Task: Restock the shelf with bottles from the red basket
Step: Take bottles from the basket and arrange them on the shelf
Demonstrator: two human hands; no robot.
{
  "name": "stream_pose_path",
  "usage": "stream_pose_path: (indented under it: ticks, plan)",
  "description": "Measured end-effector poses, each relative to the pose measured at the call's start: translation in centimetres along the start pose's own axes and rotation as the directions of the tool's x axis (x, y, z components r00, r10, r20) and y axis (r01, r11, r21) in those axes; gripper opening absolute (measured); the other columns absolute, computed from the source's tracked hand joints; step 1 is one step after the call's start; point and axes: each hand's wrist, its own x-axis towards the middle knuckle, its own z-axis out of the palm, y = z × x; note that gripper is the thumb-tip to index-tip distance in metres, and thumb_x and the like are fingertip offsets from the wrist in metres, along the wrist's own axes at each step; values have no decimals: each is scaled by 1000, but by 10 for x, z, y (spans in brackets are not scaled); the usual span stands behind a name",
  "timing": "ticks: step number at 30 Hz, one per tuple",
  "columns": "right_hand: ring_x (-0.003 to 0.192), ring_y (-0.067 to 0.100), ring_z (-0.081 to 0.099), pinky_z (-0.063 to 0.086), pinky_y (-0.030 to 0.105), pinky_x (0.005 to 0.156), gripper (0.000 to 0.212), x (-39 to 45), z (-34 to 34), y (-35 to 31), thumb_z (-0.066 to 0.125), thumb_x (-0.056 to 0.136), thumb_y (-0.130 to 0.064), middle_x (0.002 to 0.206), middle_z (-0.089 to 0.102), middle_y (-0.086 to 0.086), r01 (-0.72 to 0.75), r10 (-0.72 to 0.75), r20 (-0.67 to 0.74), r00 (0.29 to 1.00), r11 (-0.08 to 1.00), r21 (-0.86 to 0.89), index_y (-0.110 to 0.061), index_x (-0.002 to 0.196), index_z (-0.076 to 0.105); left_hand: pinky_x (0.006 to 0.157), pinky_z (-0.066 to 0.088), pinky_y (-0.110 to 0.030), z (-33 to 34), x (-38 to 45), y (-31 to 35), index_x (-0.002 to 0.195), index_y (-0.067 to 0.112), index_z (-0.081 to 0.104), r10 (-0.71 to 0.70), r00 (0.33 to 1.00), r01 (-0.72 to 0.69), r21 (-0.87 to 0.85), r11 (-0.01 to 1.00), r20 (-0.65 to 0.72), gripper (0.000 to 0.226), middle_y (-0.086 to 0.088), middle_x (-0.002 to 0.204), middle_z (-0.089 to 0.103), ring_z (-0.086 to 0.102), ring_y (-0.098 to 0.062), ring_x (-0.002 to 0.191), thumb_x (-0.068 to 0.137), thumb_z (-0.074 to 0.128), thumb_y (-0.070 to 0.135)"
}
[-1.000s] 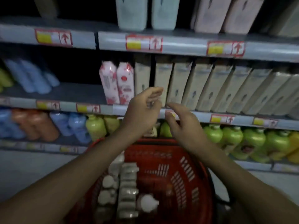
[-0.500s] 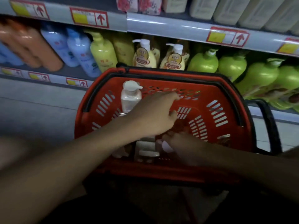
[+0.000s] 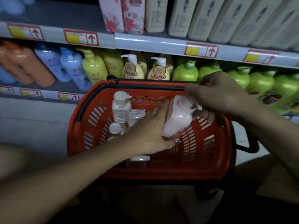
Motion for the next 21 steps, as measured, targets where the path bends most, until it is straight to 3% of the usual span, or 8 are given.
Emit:
stream_pose_path:
  ticks: [1,3,5,8,10,13,15,21]
  plan:
    - [37,36,65,50,29,36,37,-4,-4,-1,68,72,-45,51,68,21,-2,3,-8,1000,999,47,-11,64,77,105,45,-39,6,2,6,156,30,19,-25,995,19,-64,998,-92,108,5,153,43,44,-20,138,69,82,45]
    - [33,35,61,45,24,34,39,-11,-4,1,66,75,-48,50,66,23,7,-6,-15,1000,995,101,-12,63,78,82,53,-35,14,8,14,141,35,37,-95,955,39,-199,979,-280,86,9,130,59,60,-15,115,67,80,44]
    - [29,32,56,41,22,35,50,-13,-4,5,64,85,-50,50,64,23,48,-42,-32,999,969,243,-3,67,74,65,50,-27,11,13,18,126,36,40,-202,923,78,-357,931,-326,75,15,110,62,63,-7,95,63,80,42]
    - [35,31,56,45,29,39,44,-14,-18,11,63,90,-55,58,66,20,126,-77,-114,990,840,527,-11,93,61,66,54,-29,-10,24,20,109,32,49,-418,890,200,-664,720,-185,64,10,103,66,66,-11,94,54,80,26]
    - [52,32,66,52,35,45,44,-15,-27,22,70,82,-61,73,71,17,191,-136,-161,978,891,412,-20,97,63,77,62,-43,-26,28,23,100,28,67,-456,883,172,-831,529,-108,51,-3,102,76,71,-27,97,51,71,16]
    - [89,16,75,60,32,76,50,-28,-9,38,85,75,-55,100,78,7,129,-164,59,985,914,385,-21,109,70,92,56,-49,-45,26,35,117,8,67,-356,934,88,-941,327,-37,64,-14,108,75,69,-33,104,54,58,1]
    - [108,13,73,59,33,89,56,-32,11,38,85,75,-39,116,77,-2,140,-223,140,965,885,443,-19,124,64,85,58,-43,-55,24,45,124,5,62,-303,950,34,-941,336,-74,70,-12,105,74,69,-29,100,55,56,-4]
    - [109,16,74,60,30,85,59,-34,-3,5,90,75,-33,120,77,-2,364,-359,-124,925,748,555,-17,126,66,93,55,-56,-104,27,90,122,7,63,-265,940,-71,-886,458,-213,70,-19,119,72,66,-39,114,53,61,-5]
